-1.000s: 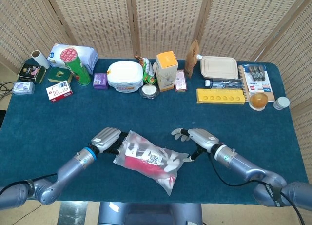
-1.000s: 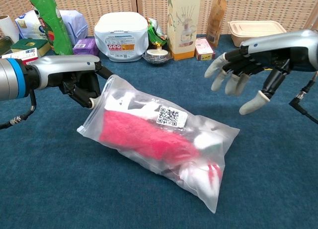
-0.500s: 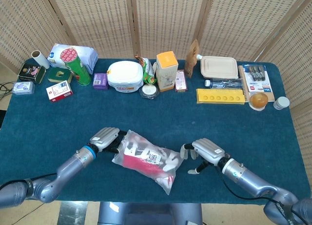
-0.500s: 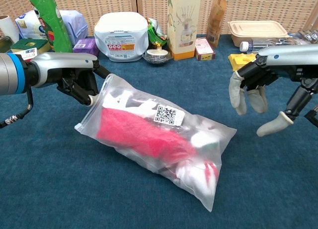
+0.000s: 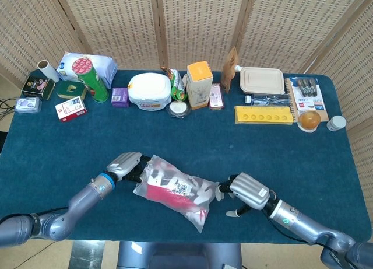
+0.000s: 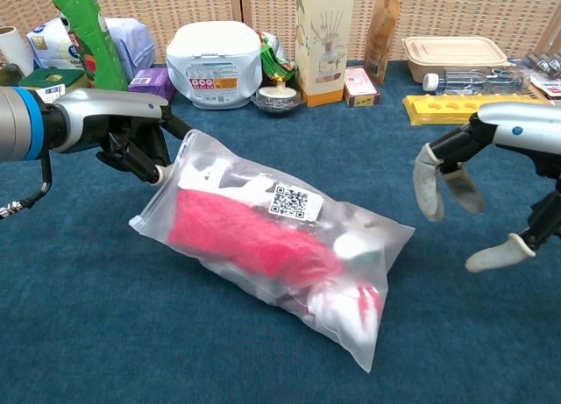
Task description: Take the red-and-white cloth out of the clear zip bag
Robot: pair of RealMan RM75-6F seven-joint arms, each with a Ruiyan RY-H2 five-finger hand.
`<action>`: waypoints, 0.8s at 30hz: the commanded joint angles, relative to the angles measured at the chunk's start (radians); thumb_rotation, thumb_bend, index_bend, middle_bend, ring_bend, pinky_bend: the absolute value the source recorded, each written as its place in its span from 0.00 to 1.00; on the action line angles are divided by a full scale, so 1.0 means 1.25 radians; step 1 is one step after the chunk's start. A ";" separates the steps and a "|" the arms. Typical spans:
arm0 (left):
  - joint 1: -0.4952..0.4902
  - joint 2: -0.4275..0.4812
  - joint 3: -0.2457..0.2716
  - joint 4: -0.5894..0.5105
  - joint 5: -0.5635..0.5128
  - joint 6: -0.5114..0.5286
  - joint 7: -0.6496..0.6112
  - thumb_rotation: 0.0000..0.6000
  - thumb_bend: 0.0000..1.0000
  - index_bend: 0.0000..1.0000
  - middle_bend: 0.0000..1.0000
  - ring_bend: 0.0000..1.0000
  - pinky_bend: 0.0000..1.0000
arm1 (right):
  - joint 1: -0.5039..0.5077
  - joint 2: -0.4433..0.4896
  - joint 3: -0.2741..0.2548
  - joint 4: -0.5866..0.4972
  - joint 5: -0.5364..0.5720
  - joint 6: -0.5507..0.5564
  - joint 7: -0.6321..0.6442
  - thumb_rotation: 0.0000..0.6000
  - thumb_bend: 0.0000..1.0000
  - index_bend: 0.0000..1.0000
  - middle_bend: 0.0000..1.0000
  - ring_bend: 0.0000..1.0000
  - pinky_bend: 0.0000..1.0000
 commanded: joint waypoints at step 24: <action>-0.056 0.014 0.016 -0.035 -0.132 -0.002 0.032 1.00 0.54 0.88 1.00 1.00 0.97 | -0.022 -0.159 -0.033 0.225 -0.187 0.169 -0.293 1.00 0.18 0.36 0.73 0.90 0.71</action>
